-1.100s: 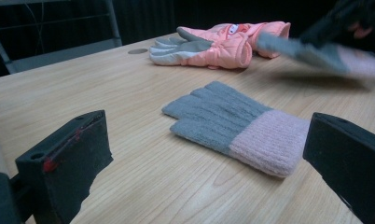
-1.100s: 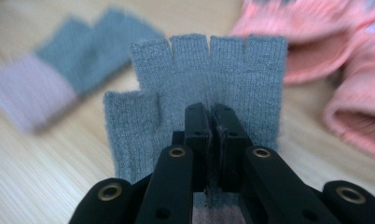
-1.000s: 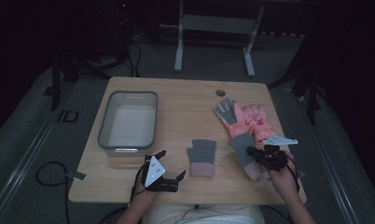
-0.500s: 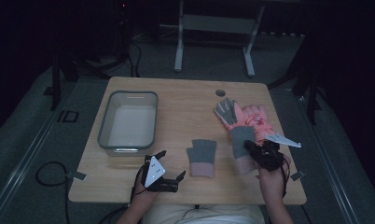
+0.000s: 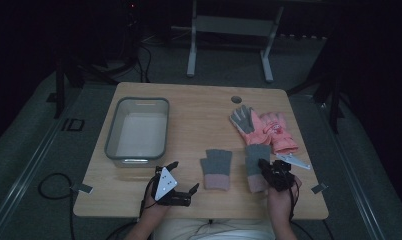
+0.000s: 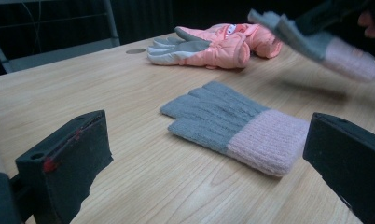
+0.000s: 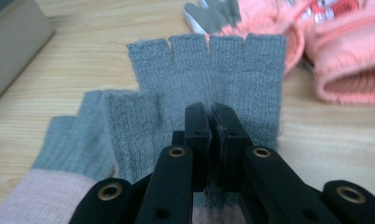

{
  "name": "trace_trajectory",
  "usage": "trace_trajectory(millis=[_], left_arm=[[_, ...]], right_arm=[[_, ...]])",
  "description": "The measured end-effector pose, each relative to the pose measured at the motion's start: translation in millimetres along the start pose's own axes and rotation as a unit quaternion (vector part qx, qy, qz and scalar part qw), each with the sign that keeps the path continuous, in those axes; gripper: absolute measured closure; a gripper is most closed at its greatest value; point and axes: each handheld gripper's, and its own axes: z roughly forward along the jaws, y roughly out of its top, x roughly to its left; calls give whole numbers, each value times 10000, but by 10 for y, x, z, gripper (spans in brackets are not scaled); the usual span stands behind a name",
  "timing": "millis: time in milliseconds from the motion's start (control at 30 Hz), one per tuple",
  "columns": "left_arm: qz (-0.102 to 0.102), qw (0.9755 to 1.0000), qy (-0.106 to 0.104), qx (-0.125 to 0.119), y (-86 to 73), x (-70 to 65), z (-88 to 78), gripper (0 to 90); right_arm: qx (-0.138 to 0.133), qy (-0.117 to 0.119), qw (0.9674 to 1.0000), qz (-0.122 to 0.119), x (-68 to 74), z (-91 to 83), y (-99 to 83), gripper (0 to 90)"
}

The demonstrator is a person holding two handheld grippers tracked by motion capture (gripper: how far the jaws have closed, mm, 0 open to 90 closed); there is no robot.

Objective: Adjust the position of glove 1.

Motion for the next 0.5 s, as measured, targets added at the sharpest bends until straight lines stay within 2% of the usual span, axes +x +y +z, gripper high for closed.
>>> trace_trajectory(millis=[67,167,400,500], left_arm=[[21,10000,-5,-7,0,-3,-3,2],[7,10000,-20,-16,-1,-1,-5,2],[19,10000,-11,-13,-1,-5,-4,2],[18,10000,-15,-12,-1,-4,-4,2]], right_arm=[[23,-55,9999,94,-10,54,-60,855],[88,-166,9998,113,-26,135,-140,854],[212,-478,9980,344,-151,269,-287,843],[261,-470,9977,406,-195,314,-344,828]])
